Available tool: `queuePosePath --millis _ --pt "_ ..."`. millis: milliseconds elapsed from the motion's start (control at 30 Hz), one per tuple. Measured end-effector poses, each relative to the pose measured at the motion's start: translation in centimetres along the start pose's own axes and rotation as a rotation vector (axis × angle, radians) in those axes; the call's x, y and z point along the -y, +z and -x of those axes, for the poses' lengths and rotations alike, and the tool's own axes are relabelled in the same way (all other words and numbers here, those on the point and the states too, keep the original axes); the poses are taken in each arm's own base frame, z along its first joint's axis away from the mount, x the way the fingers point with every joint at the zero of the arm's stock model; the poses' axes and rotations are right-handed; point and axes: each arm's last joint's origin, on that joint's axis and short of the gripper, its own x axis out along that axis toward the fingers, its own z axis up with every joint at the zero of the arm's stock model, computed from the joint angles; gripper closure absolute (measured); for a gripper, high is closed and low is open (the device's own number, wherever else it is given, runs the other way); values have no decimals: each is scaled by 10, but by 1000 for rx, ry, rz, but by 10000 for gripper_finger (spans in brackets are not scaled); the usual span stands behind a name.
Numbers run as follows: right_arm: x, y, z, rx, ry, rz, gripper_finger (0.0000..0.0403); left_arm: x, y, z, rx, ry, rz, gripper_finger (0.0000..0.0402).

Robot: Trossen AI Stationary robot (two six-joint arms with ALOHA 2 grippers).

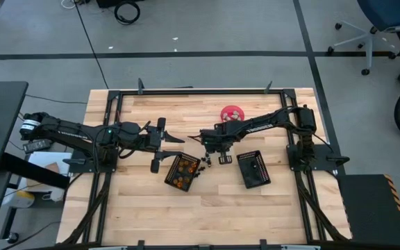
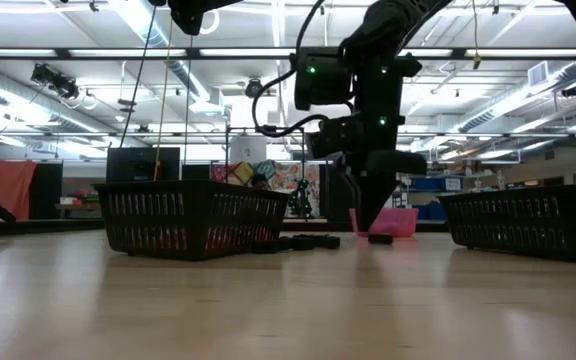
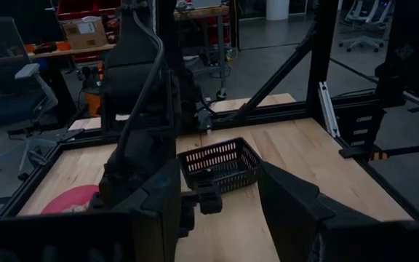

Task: Sort Halloween decoration
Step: Put the black skeleton toy into the right black bin

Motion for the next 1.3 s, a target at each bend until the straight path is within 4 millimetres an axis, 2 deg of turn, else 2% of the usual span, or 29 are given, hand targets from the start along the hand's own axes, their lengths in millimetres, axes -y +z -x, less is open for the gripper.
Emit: queuePosePath --millis 167,300,533,700,833,1000,1300 --pt "4 6 11 -1 -28 -137 370 0 0 0 0 0 0 246" --pt "5 6 19 -38 -15 -354 330 0 0 0 0 0 0 246" --pt "2 4 14 -84 21 -552 240 0 0 0 1 0 -3 246" --pt "1 4 10 -104 47 -621 205 0 0 0 1 0 2 246" --pt "-1 1 3 -119 58 -630 203 0 0 0 0 0 10 246" --pt "-2 -2 -3 -123 78 -635 220 0 0 0 -2 0 11 246" --pt "-4 -5 -11 -108 94 -573 293 0 0 0 0 0 10 246"
